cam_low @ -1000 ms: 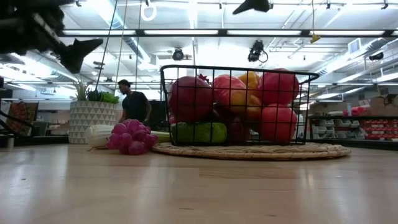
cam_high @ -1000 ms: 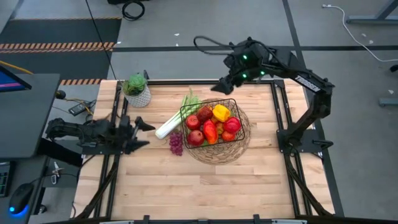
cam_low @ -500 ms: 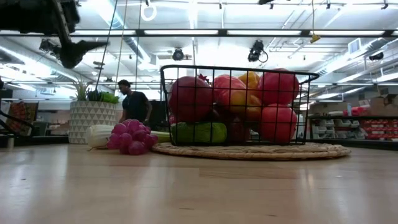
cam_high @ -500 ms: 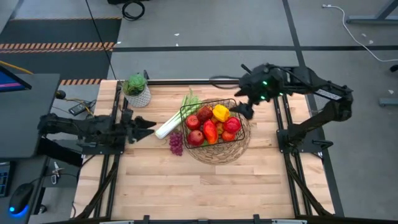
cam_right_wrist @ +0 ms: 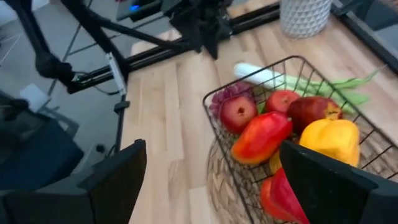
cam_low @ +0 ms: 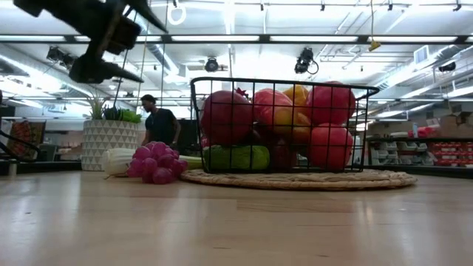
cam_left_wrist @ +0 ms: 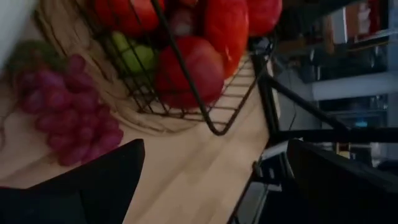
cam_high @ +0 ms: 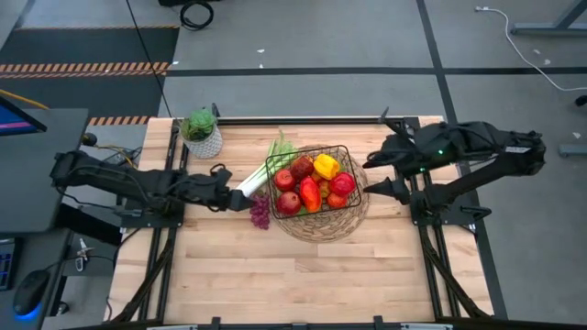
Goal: Build produce basket
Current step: Put the green celery into the black wire basket
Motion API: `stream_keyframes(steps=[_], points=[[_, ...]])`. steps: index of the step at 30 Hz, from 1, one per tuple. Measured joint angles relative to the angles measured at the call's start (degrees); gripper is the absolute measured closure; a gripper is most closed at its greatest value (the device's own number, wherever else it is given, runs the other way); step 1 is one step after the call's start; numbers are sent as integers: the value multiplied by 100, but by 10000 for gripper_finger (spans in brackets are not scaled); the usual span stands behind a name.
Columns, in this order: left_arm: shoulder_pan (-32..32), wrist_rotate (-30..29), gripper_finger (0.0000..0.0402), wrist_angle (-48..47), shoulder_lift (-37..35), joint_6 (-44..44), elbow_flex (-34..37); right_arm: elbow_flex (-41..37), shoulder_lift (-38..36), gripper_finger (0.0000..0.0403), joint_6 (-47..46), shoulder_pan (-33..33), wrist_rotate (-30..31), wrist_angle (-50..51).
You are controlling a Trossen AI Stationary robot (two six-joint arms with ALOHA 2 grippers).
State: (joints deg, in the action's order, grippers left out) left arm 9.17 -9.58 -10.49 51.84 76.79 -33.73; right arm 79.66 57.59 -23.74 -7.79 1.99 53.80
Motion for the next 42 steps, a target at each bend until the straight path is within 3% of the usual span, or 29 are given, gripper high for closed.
stream_keyframes(steps=[4, 8, 14, 21, 30, 42], points=[[2, 222, 2, -12, 305, 87, -106, -311, -226, 32, -171, -196, 455, -338], [-61, 362, 2, -163, 366, -72, -110, -402, -261, 32, -279, -325, 541, -560], [-765, 757, 2, -464, 269, -814, -113, -404, -178, 32, -311, -387, 883, -808], [-1401, 604, 2, -1155, 393, -2591, -104, -404, 3, 32, -339, -289, 892, -980], [-1683, -434, 2, -1218, 447, -5488, -110, -404, 262, 32, -664, -290, 889, -1039], [-1665, -263, 2, -1251, 1160, -5498, 235, -404, 431, 32, -761, -289, 893, -1186]])
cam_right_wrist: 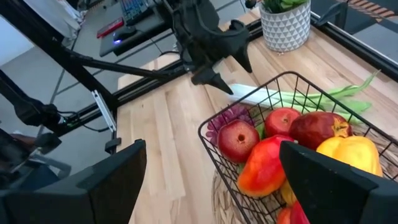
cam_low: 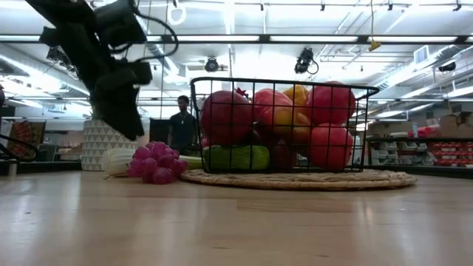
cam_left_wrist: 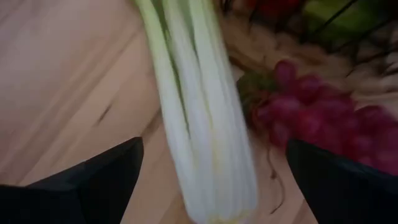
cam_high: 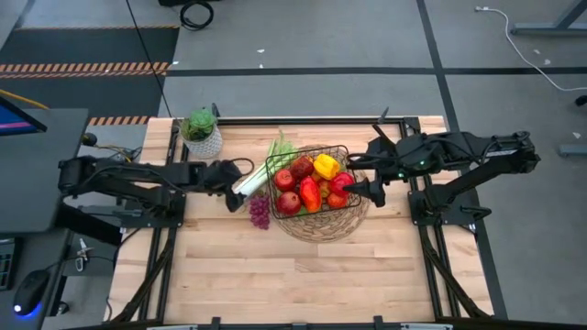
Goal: Build produce basket
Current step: Put the green celery into the black wire basket
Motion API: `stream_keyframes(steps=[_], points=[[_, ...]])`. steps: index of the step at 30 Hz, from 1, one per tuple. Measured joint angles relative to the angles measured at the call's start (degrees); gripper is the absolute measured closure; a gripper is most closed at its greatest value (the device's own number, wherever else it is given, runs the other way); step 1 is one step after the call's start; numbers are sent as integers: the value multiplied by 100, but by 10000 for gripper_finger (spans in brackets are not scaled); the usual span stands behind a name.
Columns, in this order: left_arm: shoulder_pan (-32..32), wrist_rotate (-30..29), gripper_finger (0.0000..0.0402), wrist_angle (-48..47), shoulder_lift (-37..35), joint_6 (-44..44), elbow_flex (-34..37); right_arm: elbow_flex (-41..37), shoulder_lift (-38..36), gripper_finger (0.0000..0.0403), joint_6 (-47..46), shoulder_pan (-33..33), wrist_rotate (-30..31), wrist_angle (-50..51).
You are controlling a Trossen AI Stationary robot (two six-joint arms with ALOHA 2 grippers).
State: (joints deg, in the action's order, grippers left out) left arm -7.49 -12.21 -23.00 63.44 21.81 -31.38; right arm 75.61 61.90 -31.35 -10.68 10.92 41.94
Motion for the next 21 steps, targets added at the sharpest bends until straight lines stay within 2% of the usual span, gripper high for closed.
stream_keyframes(steps=[8, 15, 21], points=[[-7, 1, 2, 14, 881, -28, -4, 0, 25, 32, -22, -1, 0, -1], [-7, 239, 5, 25, 1291, 148, -4, 0, 25, 32, -22, -1, -2, 5], [-7, 249, 54, -5, 1327, 215, -7, 0, 23, 32, -22, -1, -2, 6]])
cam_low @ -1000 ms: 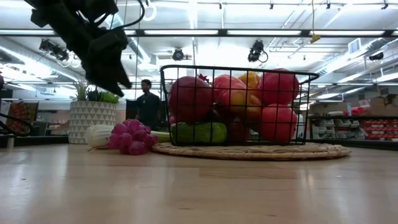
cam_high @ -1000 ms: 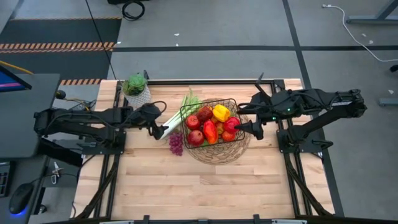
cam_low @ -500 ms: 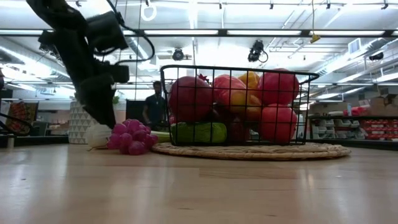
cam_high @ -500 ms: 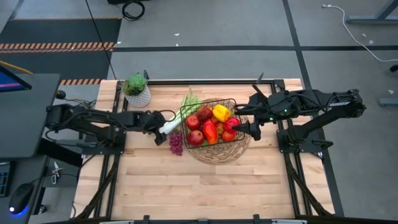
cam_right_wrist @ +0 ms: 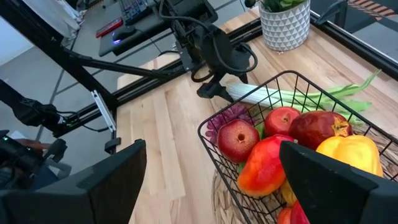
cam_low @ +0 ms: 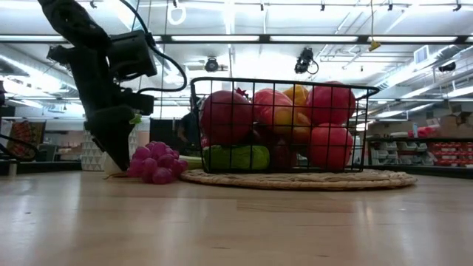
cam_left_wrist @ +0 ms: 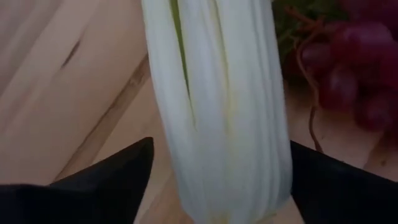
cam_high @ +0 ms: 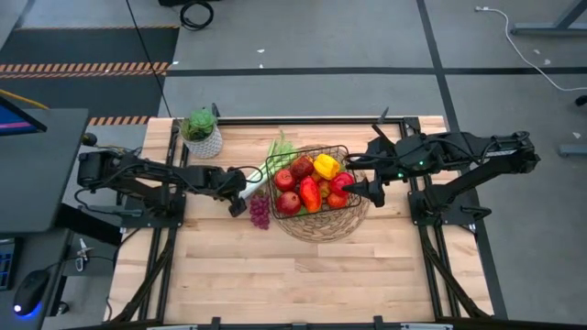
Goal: Build produce basket
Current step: Put the green celery into the black wire basket
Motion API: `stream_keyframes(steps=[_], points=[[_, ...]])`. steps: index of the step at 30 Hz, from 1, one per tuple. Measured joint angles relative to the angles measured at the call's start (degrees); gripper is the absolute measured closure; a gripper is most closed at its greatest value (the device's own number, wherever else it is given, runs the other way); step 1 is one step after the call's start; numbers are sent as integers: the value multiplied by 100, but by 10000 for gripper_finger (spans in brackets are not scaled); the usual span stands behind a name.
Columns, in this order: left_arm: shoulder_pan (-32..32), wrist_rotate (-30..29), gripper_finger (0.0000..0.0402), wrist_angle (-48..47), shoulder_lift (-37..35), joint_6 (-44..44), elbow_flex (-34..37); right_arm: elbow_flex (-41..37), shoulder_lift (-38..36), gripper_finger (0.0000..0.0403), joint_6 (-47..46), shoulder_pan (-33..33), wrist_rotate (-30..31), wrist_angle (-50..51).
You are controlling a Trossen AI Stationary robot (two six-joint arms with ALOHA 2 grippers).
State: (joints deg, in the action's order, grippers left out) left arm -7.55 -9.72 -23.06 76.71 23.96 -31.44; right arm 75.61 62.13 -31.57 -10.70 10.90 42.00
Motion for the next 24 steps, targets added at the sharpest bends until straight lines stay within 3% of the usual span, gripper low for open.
stream_keyframes(steps=[8, 12, 17, 24], points=[[-7, 118, 166, -19, -61, 394, -11, 0, 0, 32, 0, 2, -2, 2], [-15, 248, 204, -559, -229, 372, -249, 0, -4, 32, 16, 2, -37, 7], [-210, 214, 211, -1525, -702, 69, -710, 0, -56, 32, 151, 0, -48, 12], [-595, -273, 208, -2831, -1389, -199, -1849, 2, -173, 32, 219, 0, -50, 13]])
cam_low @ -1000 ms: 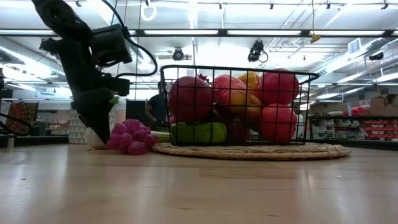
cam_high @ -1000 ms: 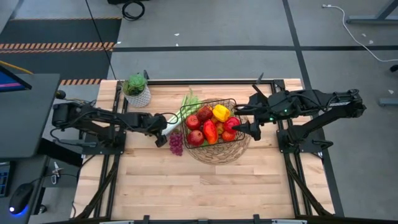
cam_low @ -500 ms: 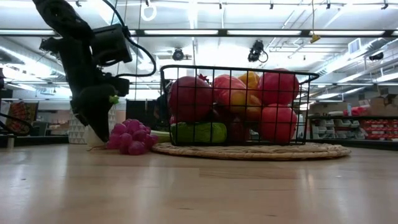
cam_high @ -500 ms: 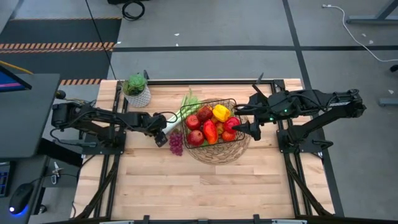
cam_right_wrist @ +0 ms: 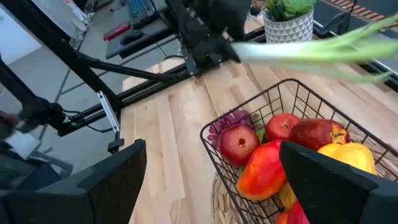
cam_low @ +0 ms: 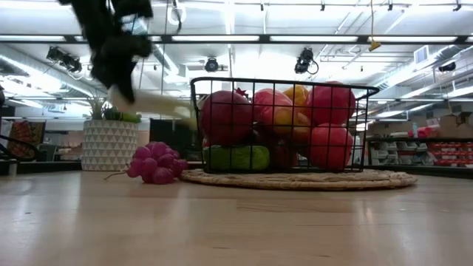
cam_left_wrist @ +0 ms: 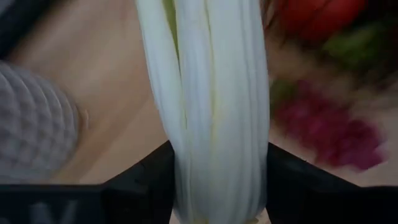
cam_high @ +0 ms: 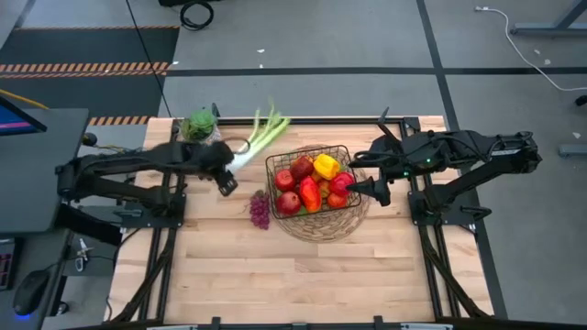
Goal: Build produce basket
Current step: Put the green celery into the black wire basket
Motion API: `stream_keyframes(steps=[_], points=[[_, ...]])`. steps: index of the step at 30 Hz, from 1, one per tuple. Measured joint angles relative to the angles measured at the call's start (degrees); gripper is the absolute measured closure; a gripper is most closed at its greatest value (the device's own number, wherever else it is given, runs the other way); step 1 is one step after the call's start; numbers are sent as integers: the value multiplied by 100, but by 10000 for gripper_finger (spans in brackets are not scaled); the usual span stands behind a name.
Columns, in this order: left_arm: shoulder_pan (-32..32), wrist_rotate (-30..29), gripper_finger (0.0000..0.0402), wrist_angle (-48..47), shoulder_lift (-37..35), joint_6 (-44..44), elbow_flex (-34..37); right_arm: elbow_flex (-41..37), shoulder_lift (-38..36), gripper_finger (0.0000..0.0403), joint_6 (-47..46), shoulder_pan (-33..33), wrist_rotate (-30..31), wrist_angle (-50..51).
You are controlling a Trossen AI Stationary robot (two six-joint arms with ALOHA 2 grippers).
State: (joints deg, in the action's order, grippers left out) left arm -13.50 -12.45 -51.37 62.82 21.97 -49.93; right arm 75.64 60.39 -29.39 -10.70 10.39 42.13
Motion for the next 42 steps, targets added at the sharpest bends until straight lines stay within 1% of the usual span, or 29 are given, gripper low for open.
stream_keyframes(steps=[2, 7, 13, 20, 24, 42], points=[[-70, 4, 210, -32, -160, -84, -370, 0, -4, 32, 32, 0, 0, -2], [-96, 44, 202, 251, -371, -120, -1245, 0, -8, 32, 210, 0, 0, -4], [-95, 391, 198, 615, -381, -140, -1974, 0, -76, 32, 421, 0, -2, 7], [-74, 560, 194, 1179, -375, -122, -2241, 0, -154, 32, 518, 0, -2, 50], [-74, 634, 192, 1482, -375, -120, -2260, 0, -178, 32, 518, 0, -2, 102], [-74, 808, 189, 1783, -375, -120, -2260, 0, -174, 32, 516, 0, -2, 185]])
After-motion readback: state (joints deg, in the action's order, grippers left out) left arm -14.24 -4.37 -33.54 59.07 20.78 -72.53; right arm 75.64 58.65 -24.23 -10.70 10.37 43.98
